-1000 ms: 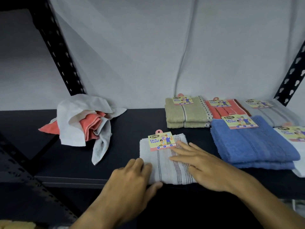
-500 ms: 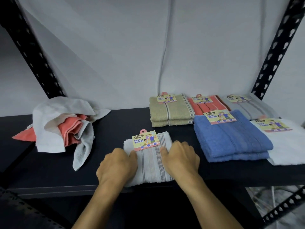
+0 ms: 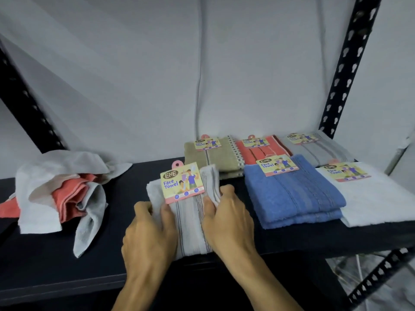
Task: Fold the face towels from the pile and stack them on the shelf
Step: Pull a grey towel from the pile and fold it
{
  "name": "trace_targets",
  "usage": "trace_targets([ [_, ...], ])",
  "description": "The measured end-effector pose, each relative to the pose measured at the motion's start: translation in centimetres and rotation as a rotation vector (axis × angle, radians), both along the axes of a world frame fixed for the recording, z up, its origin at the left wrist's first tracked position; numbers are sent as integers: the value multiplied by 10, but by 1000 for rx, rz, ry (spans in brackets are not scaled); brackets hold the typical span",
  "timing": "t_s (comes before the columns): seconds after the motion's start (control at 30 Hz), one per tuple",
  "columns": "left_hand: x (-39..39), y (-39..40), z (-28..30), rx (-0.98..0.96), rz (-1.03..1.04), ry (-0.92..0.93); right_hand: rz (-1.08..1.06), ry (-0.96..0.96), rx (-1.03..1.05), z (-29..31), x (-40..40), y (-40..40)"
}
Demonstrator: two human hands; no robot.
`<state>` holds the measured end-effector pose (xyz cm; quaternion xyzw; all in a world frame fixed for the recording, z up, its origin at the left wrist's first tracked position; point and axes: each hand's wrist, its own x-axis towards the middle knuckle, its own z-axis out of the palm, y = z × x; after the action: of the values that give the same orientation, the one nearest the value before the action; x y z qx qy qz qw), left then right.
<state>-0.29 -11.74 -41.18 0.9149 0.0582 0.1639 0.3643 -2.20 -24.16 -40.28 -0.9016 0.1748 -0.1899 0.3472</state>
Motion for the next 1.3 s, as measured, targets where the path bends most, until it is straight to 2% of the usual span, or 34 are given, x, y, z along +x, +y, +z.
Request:
trace_targets([
  [0.1, 5, -31, 27, -100, -84, -99, -3, -253, 82, 18, 0, -37],
  [0.2, 20, -81, 48, -191, -201, -136, -63, -330, 24, 35, 6, -96],
  [0.33, 53, -168, 60, -192, -324, -127, -221, -176, -137, 54, 28, -191],
  [0.47, 83, -251, 66, -154, -440, -16, -266, -30, -132, 60, 49, -274],
  [0.6, 107, -312, 61, -92, -512, 58, -312, 33, -144, 47, 68, -327],
  [0.77, 126, -352, 41, 72, -509, 92, -314, 104, -169, 22, 86, -362],
  [1.03, 136, -369, 25, 291, -455, 103, -294, 116, -230, 6, 99, -376],
  [1.3, 137, -371, 21, 264, -469, 115, -297, 110, -273, -3, 102, -382],
])
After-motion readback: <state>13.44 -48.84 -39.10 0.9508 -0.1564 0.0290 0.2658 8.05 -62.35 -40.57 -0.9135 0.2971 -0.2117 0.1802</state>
